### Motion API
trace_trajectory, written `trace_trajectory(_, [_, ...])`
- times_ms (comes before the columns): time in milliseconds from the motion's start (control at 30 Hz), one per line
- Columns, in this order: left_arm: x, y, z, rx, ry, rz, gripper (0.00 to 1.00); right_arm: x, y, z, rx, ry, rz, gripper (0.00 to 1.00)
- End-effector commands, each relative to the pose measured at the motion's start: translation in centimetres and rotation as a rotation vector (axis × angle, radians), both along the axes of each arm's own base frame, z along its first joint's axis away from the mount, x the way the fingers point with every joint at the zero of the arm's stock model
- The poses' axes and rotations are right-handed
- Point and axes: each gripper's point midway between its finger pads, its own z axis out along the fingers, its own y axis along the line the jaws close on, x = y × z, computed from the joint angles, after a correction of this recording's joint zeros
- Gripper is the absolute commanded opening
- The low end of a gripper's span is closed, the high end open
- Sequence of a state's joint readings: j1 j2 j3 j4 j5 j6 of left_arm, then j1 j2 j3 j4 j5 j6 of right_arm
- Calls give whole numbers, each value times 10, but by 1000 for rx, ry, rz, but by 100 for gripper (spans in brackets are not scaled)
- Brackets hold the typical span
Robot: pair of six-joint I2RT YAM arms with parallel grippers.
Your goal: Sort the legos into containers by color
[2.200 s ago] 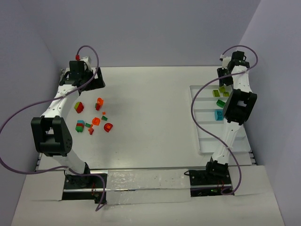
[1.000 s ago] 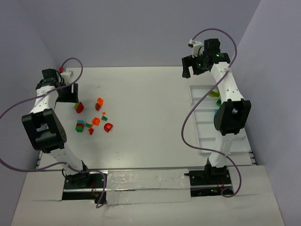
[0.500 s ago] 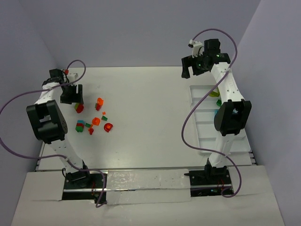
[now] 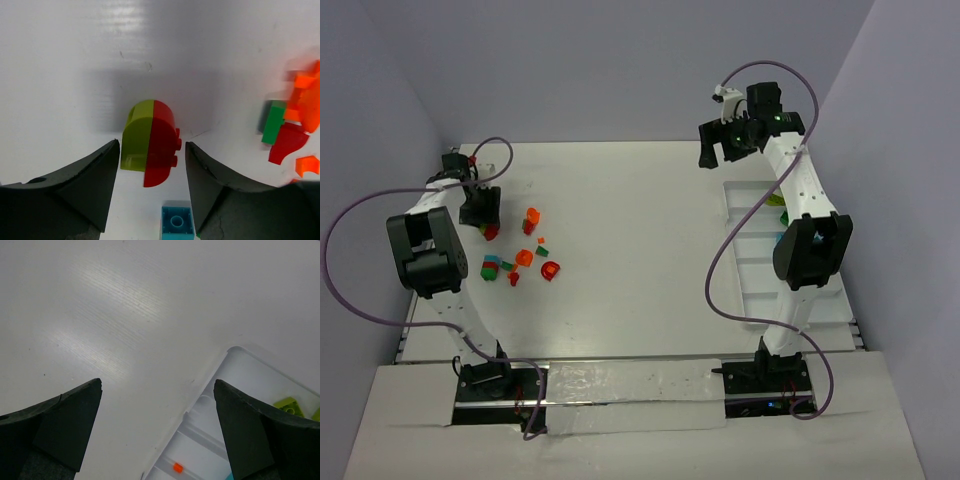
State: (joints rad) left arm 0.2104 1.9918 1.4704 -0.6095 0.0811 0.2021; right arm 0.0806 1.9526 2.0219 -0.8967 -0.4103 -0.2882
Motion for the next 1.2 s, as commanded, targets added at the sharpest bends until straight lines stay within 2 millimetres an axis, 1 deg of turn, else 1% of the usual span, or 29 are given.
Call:
trace_trajectory(0, [2, 7, -4, 41, -9, 33, 61, -10, 20, 42, 29, -87, 48, 100])
trace_trajectory(133, [4, 10, -2, 52, -16, 40, 59, -14, 33, 38, 32, -76, 80, 100])
trace_trajectory(233, [4, 9, -1, 46, -17, 46, 51, -15, 40, 37, 43, -69, 88, 100])
trace_trajectory(267, [5, 9, 0, 45, -20, 47, 50, -15, 41, 37, 48, -67, 89, 100])
trace_trajectory(300, [5, 8, 1, 40, -22, 50, 47, -16, 45, 36, 55, -64, 94, 100])
trace_trajectory(400, [10, 2, 9, 6, -42, 60, 32, -21, 58, 37, 100, -48, 111, 100])
trace_trajectory(433, [14, -3, 17, -25, -61, 71, 25, -24, 66, 39, 135, -46, 123, 100])
trace_trajectory(467, [21, -11, 30, -67, -92, 85, 22, -25, 75, 49, 175, -77, 144, 100])
trace_trajectory(500, [25, -16, 39, -97, -112, 98, 17, -25, 81, 54, 204, -90, 150, 100])
trace_trajectory(567, [36, -38, 69, -202, -172, 143, 5, -26, 97, 68, 284, -130, 159, 100])
trace_trajectory(600, [42, -50, 86, -253, -204, 159, 1, -26, 105, 75, 322, -151, 158, 100])
trace_trajectory(633, [45, -59, 99, -289, -227, 179, 0, -25, 107, 80, 346, -161, 148, 100])
trace_trajectory(667, [49, -66, 112, -316, -256, 210, 0, -29, 115, 80, 367, -146, 151, 100])
trace_trajectory(700, [55, -79, 134, -354, -304, 274, 0, -28, 134, 91, 424, -168, 163, 100])
trace_trajectory(733, [59, -86, 146, -363, -336, 319, 0, -26, 137, 95, 446, -171, 154, 100])
trace_trajectory(767, [62, -106, 159, -397, -363, 353, 0, -27, 154, 98, 475, -153, 173, 100])
trace_trajectory(800, [62, -112, 178, -397, -412, 373, 0, -28, 164, 99, 488, -140, 189, 100])
trace_trajectory(867, [60, -141, 203, -466, -468, 362, 0, -31, 189, 98, 528, -93, 227, 100])
trace_trajectory(900, [58, -150, 210, -497, -480, 355, 0, -33, 198, 98, 545, -73, 242, 100])
trace_trajectory(967, [54, -178, 226, -596, -473, 331, 0, -40, 225, 98, 579, -38, 270, 100])
trace_trajectory(1000, [52, -188, 232, -630, -465, 335, 0, -39, 229, 96, 584, -36, 271, 100])
trace_trajectory(1133, [51, -216, 251, -792, -444, 352, 0, -48, 258, 89, 597, -11, 298, 100])
trace_trajectory(1167, [50, -220, 253, -831, -427, 367, 0, -48, 261, 88, 596, -9, 293, 100])
